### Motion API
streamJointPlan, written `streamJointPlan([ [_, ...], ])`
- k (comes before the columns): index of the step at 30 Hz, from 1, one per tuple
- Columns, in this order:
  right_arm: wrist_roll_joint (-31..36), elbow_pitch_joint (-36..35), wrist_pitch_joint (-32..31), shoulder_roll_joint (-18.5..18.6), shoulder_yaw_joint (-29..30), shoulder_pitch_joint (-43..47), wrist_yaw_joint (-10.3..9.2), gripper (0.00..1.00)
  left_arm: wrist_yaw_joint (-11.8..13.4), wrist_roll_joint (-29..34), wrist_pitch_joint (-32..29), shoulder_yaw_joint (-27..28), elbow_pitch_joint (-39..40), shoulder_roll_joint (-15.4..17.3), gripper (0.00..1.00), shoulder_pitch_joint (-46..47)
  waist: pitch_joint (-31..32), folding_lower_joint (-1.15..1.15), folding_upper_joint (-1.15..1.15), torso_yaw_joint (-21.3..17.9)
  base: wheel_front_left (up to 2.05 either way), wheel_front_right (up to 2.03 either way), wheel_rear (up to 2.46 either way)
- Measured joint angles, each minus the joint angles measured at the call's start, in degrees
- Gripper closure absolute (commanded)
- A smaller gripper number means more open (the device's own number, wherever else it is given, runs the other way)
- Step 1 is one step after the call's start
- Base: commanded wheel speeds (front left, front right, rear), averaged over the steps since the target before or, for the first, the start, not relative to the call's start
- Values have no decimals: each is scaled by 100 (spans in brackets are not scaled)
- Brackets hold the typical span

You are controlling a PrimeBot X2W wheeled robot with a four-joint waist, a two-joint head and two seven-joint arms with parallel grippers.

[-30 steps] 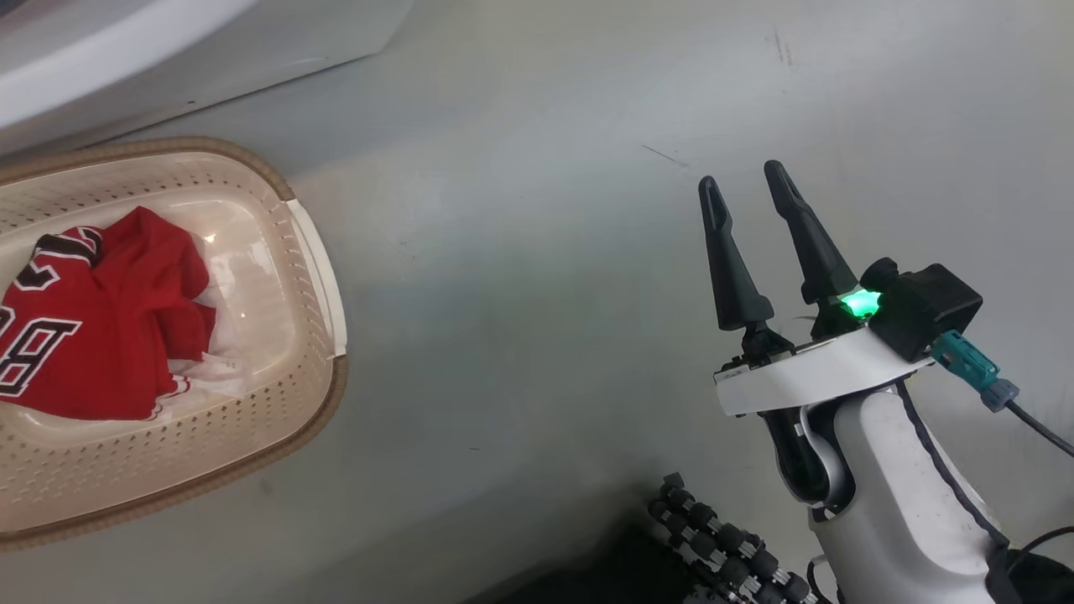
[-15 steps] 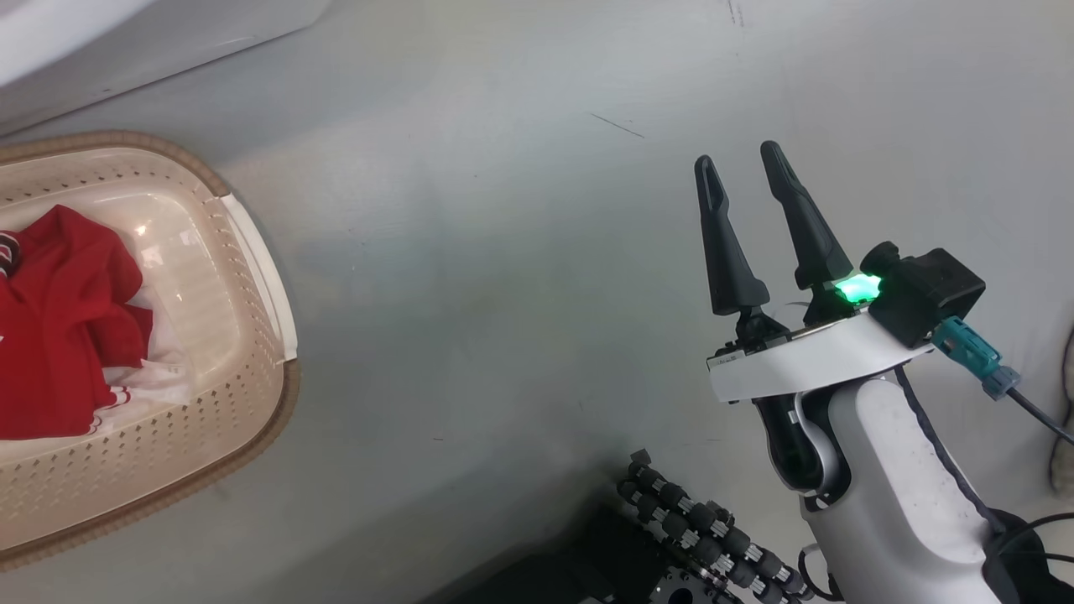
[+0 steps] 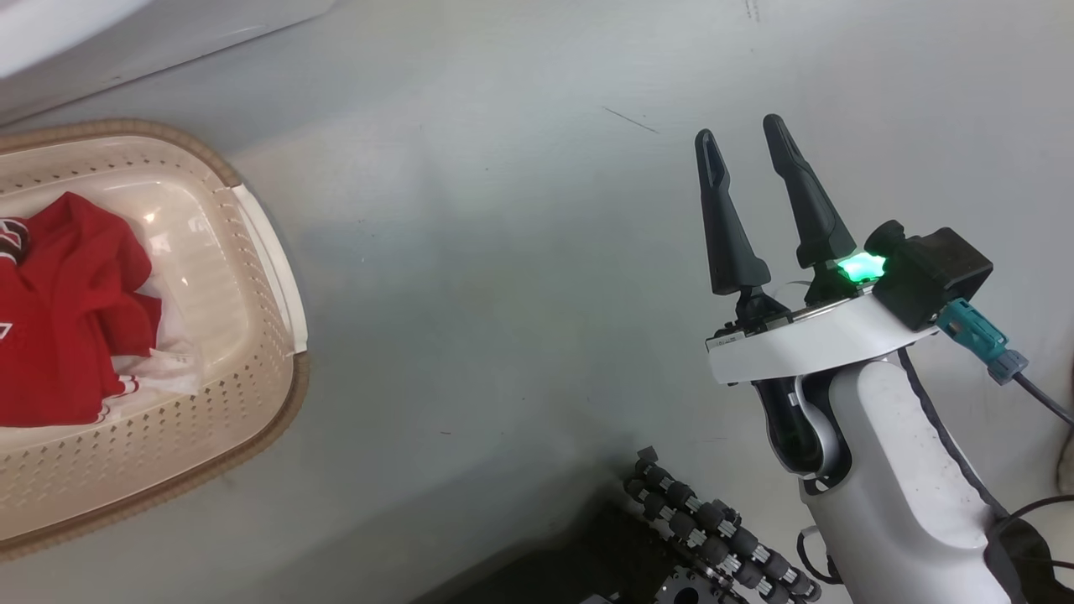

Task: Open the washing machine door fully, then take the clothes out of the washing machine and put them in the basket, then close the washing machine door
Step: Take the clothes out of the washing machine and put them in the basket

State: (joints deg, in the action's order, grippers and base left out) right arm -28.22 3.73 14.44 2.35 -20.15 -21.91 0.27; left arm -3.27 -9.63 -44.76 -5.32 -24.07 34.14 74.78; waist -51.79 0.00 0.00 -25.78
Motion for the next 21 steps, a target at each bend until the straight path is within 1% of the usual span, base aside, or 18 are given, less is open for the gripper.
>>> streamJointPlan([
  [7, 57, -19, 0, 1, 115, -42, -44, 0, -9, 73, 356, -115, 268, -10, 100, 74, -17, 0, 0, 152, 0, 0, 0],
  [14, 126, -21, 0, 1, 179, -117, -44, 0, -9, 58, 1002, -33, 580, -103, 100, 75, 11, 0, 0, 350, 0, 0, 0],
  [17, 175, -21, 0, 2, 247, -118, -46, 0, 30, -7, 1288, 73, 726, -210, 100, 51, 37, 0, 0, 420, 0, 0, 0],
  [21, 287, -14, 0, 4, 345, -118, -52, 0, 155, -205, 1725, 186, 959, -474, 100, -195, 94, 0, 0, 526, 0, 0, 0],
])
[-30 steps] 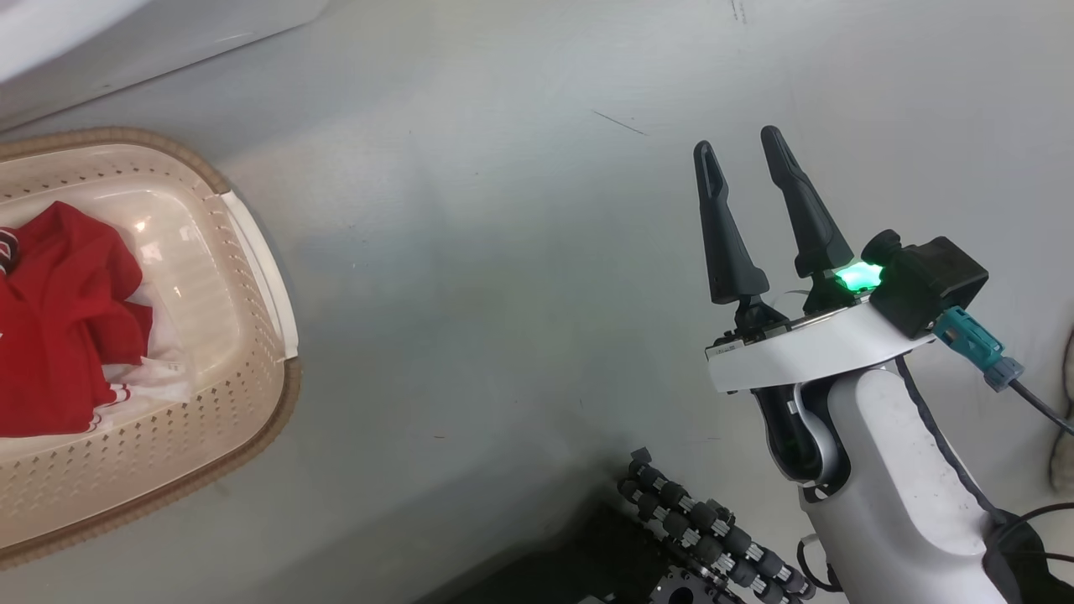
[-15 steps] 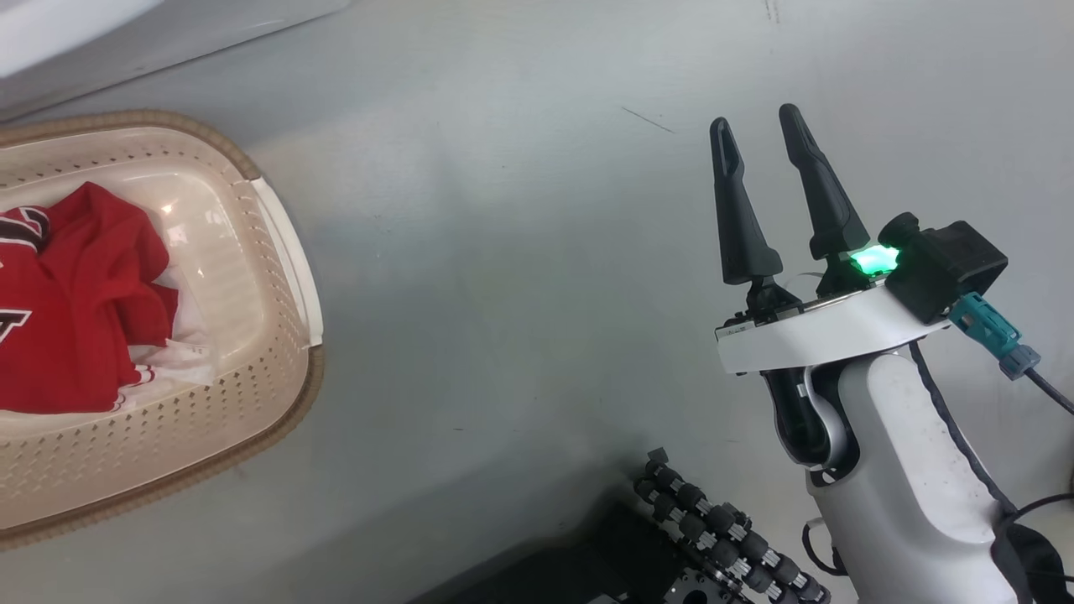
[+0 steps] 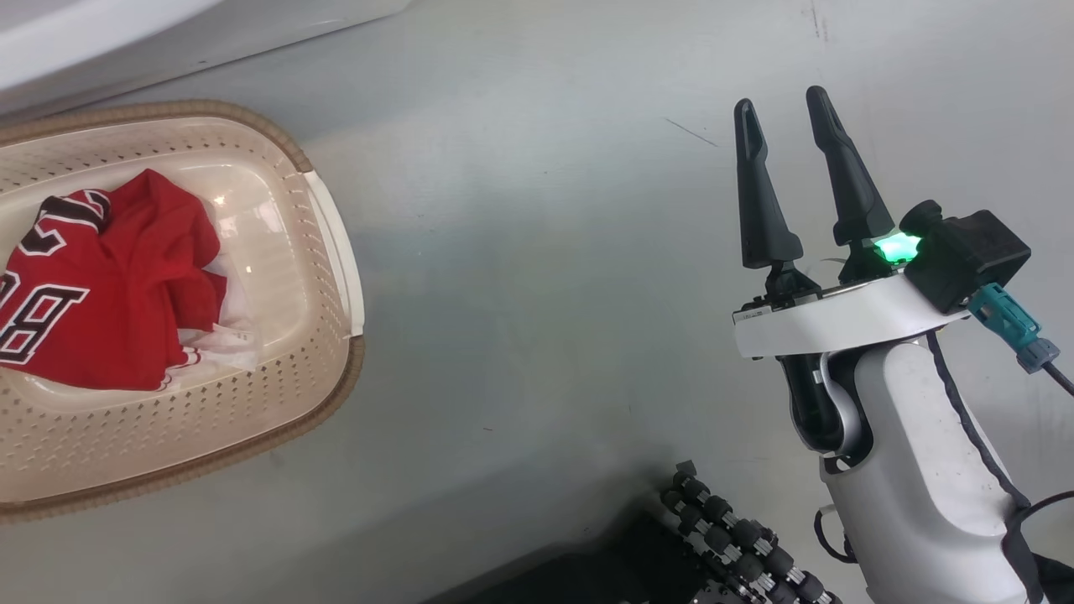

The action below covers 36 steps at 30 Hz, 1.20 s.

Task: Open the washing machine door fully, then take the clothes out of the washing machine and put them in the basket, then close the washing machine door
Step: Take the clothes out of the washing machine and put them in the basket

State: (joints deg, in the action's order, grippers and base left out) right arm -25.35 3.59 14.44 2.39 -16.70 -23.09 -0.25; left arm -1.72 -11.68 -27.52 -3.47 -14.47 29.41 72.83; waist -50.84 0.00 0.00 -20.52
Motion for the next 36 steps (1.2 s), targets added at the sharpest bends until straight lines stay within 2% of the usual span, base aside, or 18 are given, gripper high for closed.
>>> streamJointPlan([
  [10, 220, 46, 0, 7, 192, 3, 1, 0, 205, -148, 1084, 149, 633, -474, 100, -1059, 226, 0, 0, 324, 0, 0, 0],
  [21, 494, 181, 0, 16, 442, 140, 12, 0, 489, -151, 2100, 35, 1282, -1027, 100, -2498, 677, -1, 0, 660, 0, 0, 0],
  [36, 786, 333, 0, 181, 720, 518, 68, 0, 660, -307, 2922, -246, 1504, -1840, 100, -4596, 1493, -1, 0, 1063, 0, 0, 0],
])
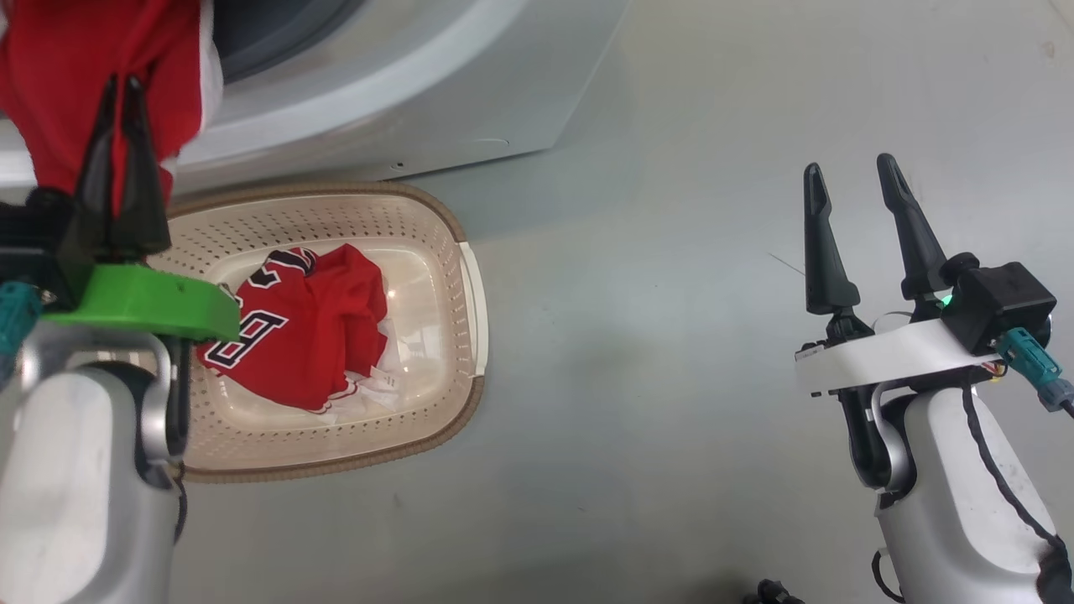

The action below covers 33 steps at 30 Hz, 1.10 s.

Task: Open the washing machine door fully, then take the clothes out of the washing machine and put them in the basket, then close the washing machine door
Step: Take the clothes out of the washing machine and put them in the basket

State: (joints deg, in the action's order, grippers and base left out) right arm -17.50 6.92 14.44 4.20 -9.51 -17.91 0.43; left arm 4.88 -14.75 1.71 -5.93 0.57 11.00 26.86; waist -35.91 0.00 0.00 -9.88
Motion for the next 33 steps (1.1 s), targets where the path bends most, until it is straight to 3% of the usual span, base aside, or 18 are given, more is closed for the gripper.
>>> streamJointPlan([
  [14, 101, 75, 0, 160, 123, 524, 0, 0, 88, -172, 820, -129, 339, -657, 100, -1083, 827, 0, 0, 459, 0, 0, 0],
  [26, 135, 45, 0, 210, 121, 775, 0, 0, 88, -222, 978, -366, 534, -679, 100, -1741, 1289, 0, 0, 836, 0, 0, 0],
  [33, 146, -23, 0, 186, 7, 794, 10, 0, 27, -477, 766, -619, -5, -691, 100, -2084, 1319, 0, 0, 845, 0, 0, 0],
])
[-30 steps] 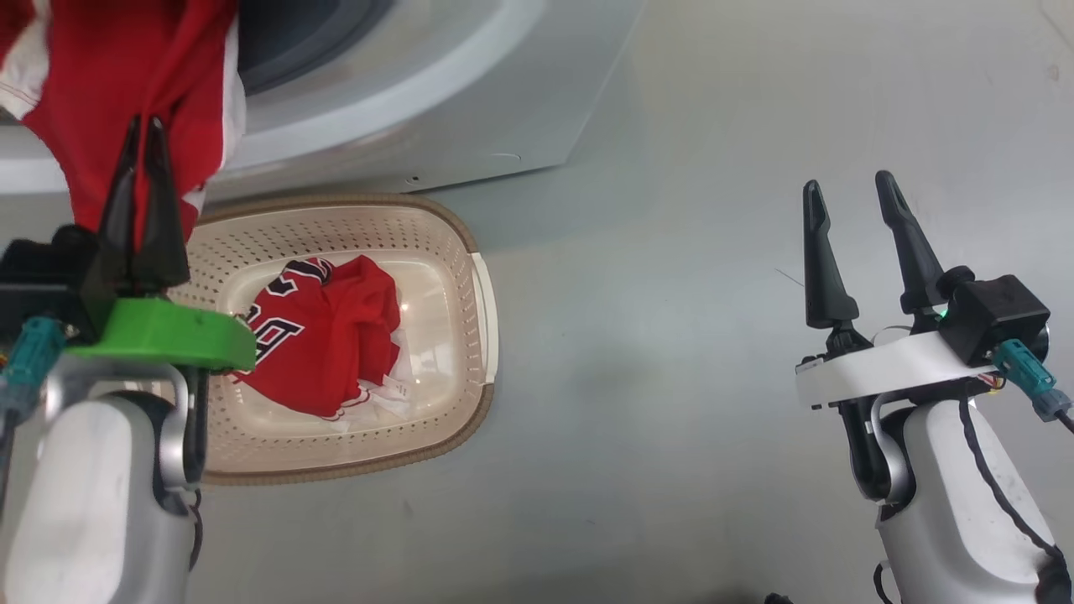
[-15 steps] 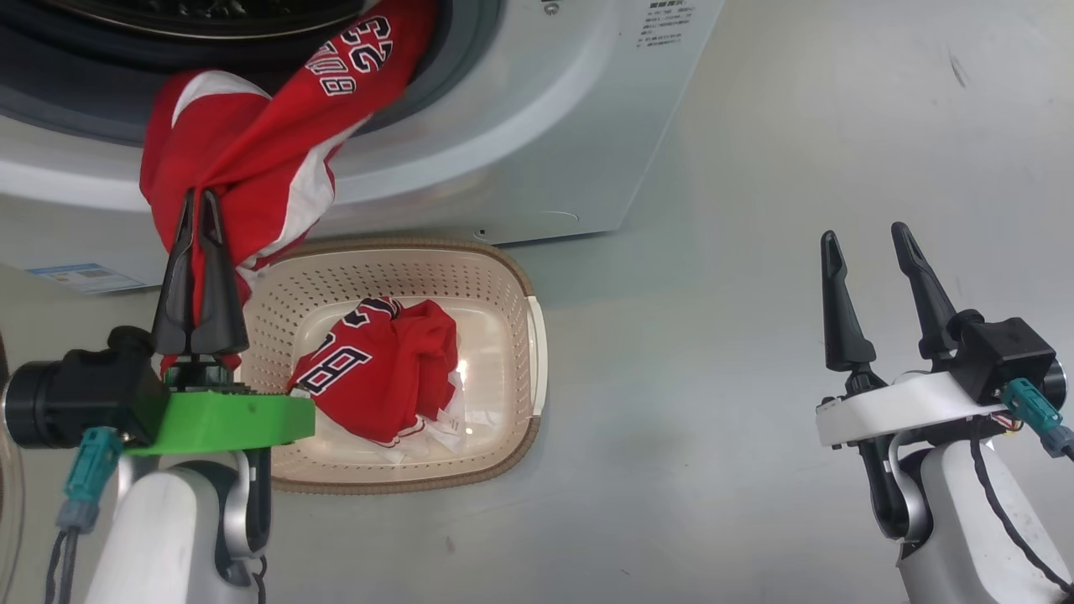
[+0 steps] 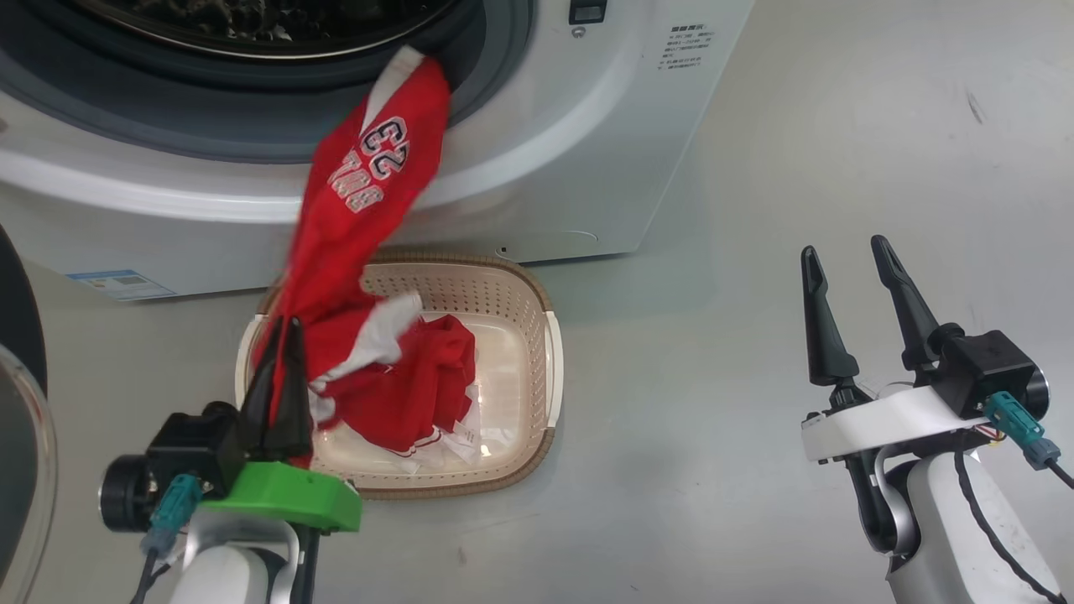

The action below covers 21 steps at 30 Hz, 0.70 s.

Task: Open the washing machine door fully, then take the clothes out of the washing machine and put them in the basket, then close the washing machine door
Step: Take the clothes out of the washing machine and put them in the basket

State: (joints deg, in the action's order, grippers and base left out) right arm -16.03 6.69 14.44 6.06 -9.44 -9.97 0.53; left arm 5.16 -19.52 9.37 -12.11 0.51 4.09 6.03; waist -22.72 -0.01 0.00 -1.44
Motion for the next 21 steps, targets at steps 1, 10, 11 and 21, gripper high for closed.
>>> streamJointPlan([
  [1, 0, -12, 0, -5, -13, 0, 8, 0, -16, -23, -46, -30, -96, -1, 100, -9, -15, 0, 0, -15, 0, 0, 0],
  [10, 0, -158, 0, -60, -78, -5, 40, 0, -148, -266, -292, -67, -982, -12, 100, 120, -251, 0, 0, -202, 0, 0, 0],
  [11, 0, -176, 0, -60, -90, -7, 41, 0, -149, -266, -325, -62, -1079, -14, 100, 215, -291, 0, 0, -225, 0, 0, 0],
  [21, -13, -354, 0, -175, -224, -160, 57, 0, -249, -411, -833, 88, -2426, 2, 100, 1278, -859, 0, 0, -552, 0, 0, 0],
])
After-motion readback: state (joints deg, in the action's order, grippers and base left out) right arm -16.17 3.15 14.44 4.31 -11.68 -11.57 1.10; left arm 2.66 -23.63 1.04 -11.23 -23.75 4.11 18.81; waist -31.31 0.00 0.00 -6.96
